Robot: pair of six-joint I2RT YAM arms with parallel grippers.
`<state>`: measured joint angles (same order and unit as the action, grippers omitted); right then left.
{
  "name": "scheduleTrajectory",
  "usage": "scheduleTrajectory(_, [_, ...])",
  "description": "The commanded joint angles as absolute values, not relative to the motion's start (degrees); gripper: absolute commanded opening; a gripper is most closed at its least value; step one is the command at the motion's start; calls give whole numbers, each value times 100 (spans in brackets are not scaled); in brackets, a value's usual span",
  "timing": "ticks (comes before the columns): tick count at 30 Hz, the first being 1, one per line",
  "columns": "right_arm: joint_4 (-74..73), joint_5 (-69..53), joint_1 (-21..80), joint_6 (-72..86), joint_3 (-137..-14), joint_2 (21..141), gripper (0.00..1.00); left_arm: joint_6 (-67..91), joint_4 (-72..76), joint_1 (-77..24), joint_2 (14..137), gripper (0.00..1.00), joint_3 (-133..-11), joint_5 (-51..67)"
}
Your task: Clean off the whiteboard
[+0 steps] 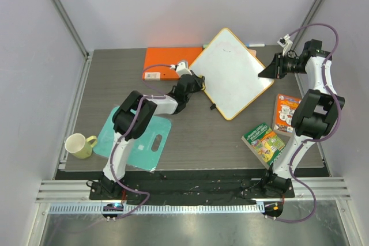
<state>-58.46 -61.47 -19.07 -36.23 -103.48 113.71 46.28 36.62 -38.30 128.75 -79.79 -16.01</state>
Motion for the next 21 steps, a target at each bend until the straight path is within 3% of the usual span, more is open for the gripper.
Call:
scheduleTrajectory(1, [-5906,-5915,-1661,-4254,-10257,11224,1,4816,2858,-3648,12481,0,-7848,-2057])
scheduleTrajectory(17, [-5915,-5933,-1661,-4271,-10239,11215,1,4562,3111,-3744,13377,0,-9517,-650])
scheduleTrajectory(21, [-5941,-5810,-1652,-4333,-10248,11162,1,4142,2340,-3753,13876,0,-11032,-493])
